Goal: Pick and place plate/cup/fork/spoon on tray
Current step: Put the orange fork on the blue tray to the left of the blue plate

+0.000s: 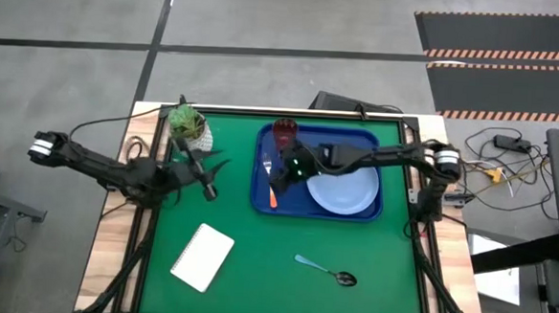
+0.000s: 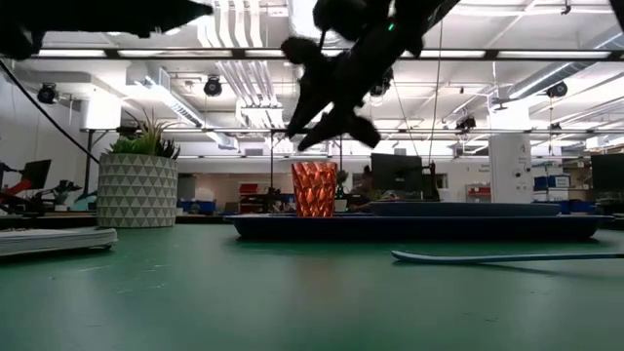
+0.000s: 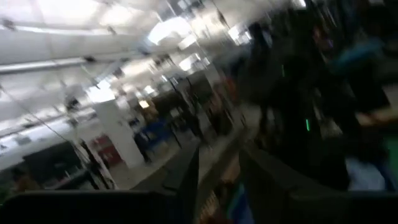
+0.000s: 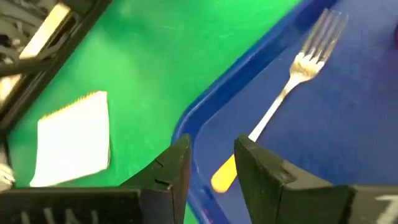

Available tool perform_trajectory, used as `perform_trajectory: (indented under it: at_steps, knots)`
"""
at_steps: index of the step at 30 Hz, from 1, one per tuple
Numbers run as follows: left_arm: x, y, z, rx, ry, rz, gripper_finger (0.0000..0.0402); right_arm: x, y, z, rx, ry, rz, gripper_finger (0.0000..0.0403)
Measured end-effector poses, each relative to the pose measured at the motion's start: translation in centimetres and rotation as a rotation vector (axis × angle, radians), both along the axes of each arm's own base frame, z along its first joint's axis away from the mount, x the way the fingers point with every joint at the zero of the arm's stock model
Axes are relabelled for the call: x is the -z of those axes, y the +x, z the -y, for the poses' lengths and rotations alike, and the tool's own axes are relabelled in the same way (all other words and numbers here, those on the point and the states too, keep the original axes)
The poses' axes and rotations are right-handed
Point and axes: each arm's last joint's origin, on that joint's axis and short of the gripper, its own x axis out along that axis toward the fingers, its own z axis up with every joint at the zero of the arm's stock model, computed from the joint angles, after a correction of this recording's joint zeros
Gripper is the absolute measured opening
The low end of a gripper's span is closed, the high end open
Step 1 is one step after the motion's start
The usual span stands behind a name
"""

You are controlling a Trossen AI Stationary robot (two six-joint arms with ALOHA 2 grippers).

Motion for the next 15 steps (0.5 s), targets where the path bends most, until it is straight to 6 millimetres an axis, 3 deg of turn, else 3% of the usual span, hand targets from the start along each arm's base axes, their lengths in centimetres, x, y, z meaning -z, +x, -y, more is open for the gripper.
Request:
perform_trajectory:
  at_steps: [7,15]
  knots:
    - [0.6,2.4,0.0,0.006,-0.110,-0.387,0.0009,-2.0,-3.5,-6.7,-0.083,-0.181,0.037,0.0087]
    - [1.5,6.6,-1.0,0.077,-0.331,-0.587,0.0001,-3.1,-9.4,-13.5,-0.152,-0.341,0.125,0.0058]
